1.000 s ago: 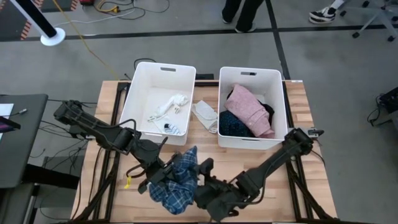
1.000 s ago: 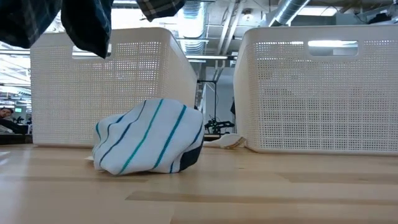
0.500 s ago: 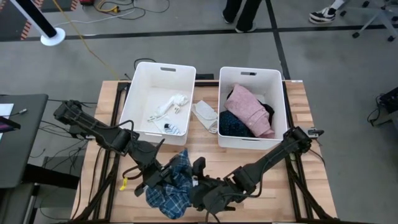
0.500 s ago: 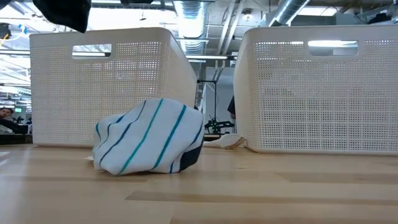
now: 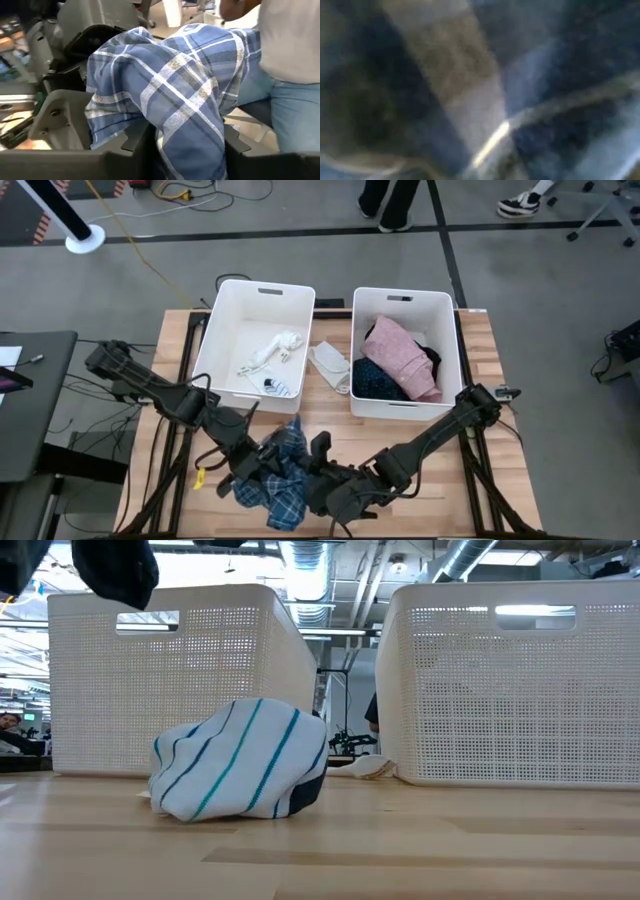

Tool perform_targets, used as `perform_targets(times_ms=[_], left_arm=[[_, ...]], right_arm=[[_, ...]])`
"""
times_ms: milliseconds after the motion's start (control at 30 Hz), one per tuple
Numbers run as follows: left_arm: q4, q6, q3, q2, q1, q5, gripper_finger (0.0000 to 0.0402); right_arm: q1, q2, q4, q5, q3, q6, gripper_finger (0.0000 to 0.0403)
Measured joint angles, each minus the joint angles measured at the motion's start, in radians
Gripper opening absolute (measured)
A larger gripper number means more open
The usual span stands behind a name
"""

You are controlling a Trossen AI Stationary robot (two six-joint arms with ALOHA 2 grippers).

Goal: Sort clothes
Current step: Put the blue shirt into the right white laundry bin

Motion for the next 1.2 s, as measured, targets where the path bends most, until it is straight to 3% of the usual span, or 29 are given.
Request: perform_targets(times_ms=[167,600,867,1200], left_arm=[[-0.027,0.002,0.0,-0.043,-0.014,-0.105,0.0165],[-0.113,0.007,0.0,-0.188,-0.101,-0.37,0.0195],[-0.167,-0.01,-0.002,-0.198,-0.149,-0.436,0.0204],[-0.262,-0.086,-0.003,-0.199,-0.181,-0.496,0.0207]], right_arm=[[0.023,0.0,0.006,0.092,0.0,-0.024,0.0027],[0.088,0.0,0.007,0.524,0.105,-0.15,0.0027],[0.094,0.0,0.007,0.733,0.193,-0.26,0.0027],[0.074,-0.014,-0.005,0.75,0.323,-0.375,0.0027]])
